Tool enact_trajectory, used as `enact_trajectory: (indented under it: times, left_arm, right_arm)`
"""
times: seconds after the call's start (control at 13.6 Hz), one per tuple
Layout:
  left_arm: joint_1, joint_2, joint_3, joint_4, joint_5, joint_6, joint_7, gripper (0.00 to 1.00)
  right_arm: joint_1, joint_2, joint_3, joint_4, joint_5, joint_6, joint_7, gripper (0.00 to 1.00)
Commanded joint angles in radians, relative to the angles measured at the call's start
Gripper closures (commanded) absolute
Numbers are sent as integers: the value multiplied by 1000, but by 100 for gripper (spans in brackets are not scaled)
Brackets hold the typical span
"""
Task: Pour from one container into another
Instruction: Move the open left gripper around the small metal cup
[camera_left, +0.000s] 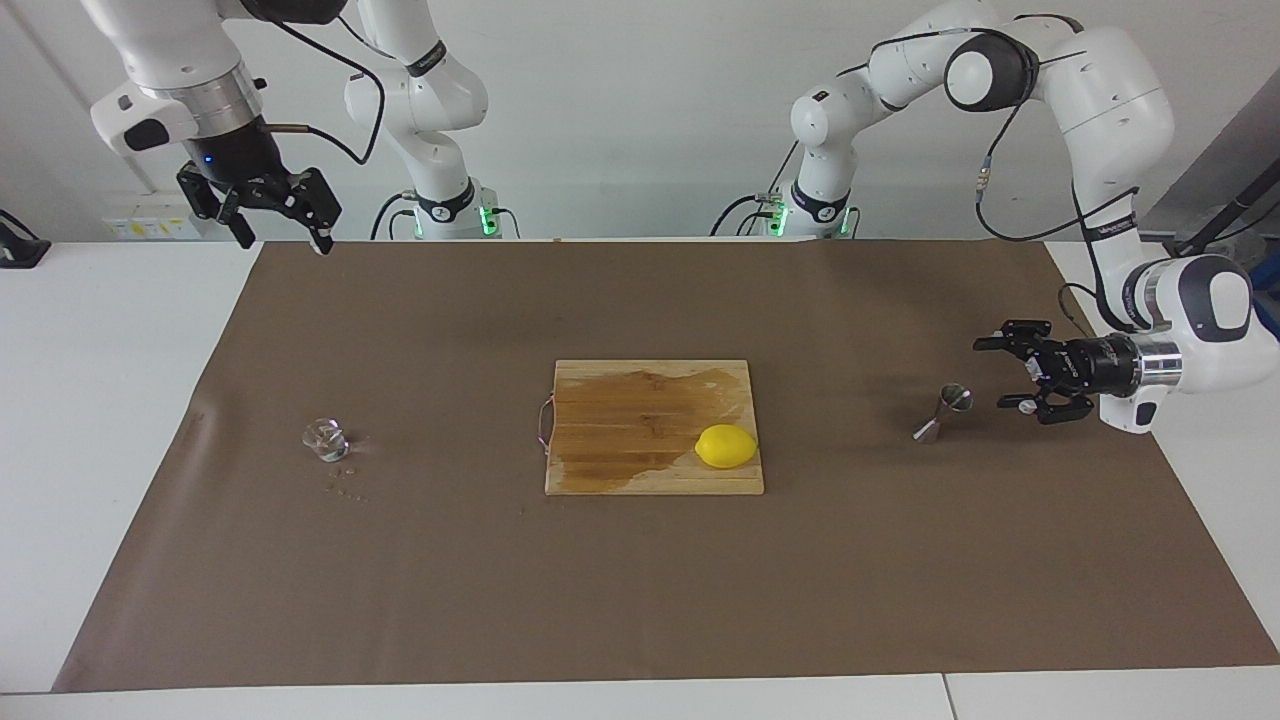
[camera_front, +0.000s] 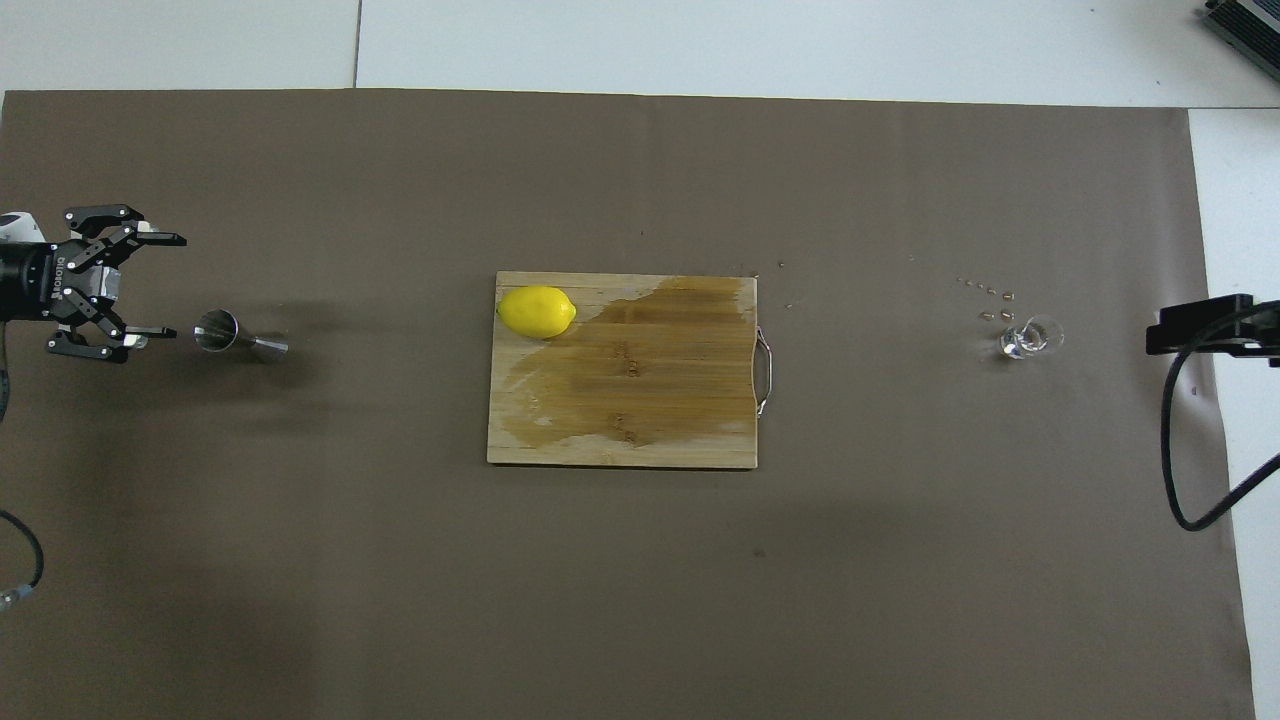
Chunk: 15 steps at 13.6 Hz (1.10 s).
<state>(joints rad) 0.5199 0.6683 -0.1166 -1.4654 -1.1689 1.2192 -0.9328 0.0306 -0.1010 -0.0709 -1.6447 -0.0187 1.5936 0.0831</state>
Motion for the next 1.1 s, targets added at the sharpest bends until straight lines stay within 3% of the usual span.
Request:
enact_trajectory:
  times: [0.0,0.22,1.03]
  left_arm:
    - [37,71,-26,45,-15,-9,-6,0]
    - [54,114,-38,46,-15,-17,-4,0]
    - [69,169,-38,31,8,-40,3,0]
  right_arm:
    - [-9,23,6,11,5,5,1,0]
    - [-47,29,39,8,6,17,0,0]
    - [-37,10,40,3,6,3,0,0]
